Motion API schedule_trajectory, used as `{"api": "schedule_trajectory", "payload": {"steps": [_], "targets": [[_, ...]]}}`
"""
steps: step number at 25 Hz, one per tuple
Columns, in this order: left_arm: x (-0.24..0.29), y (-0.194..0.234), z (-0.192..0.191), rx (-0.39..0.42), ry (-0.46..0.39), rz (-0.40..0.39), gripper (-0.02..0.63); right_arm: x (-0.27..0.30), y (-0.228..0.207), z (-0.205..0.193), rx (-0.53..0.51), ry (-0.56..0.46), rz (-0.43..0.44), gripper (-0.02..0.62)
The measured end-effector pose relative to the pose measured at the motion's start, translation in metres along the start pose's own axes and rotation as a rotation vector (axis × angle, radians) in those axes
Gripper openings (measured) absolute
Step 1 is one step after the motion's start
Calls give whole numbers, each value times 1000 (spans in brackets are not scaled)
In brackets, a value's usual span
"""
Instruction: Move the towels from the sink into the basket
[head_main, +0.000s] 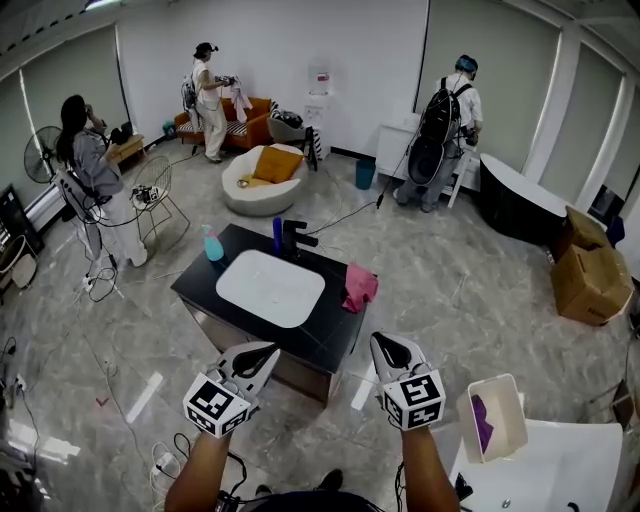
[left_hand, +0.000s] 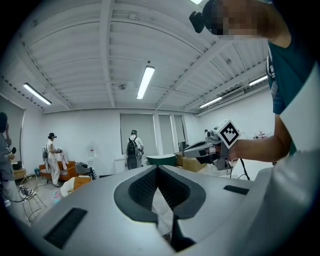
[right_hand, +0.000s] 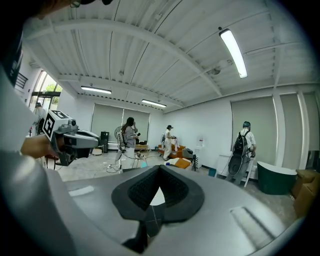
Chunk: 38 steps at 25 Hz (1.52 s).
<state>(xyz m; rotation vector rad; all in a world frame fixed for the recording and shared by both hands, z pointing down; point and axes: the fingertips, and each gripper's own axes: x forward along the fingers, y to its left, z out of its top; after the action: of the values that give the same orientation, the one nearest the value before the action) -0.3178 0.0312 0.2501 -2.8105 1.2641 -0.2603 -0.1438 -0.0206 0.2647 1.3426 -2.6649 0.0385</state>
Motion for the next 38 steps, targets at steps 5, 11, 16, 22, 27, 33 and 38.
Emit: {"api": "schedule_trajectory", "payload": {"steps": [5,11,16,22,27,33,38], "targets": [[35,-17,2,10,11,-3,6,-7,-33,-7,4,-2,10,11],[76,-32,0,23,33,-56,6,-15,-65,-24,29,15,-18,11],[119,-26,-3,19,28,-117,6,-14,-93,-38,42,41,-68,11],[165,-2,2,10,1,-201,6,1,-122,-39,44,75,-153,11],[193,29,5,13,-6,-259,6,31,-133,-32,48,88,-199,11],[218,67,-3,13,-4,-293,6,66,-143,-37,63,103,-235,11],[238,100,-14,6,3,-312,6,101,-152,-37,66,116,-248,11]]}}
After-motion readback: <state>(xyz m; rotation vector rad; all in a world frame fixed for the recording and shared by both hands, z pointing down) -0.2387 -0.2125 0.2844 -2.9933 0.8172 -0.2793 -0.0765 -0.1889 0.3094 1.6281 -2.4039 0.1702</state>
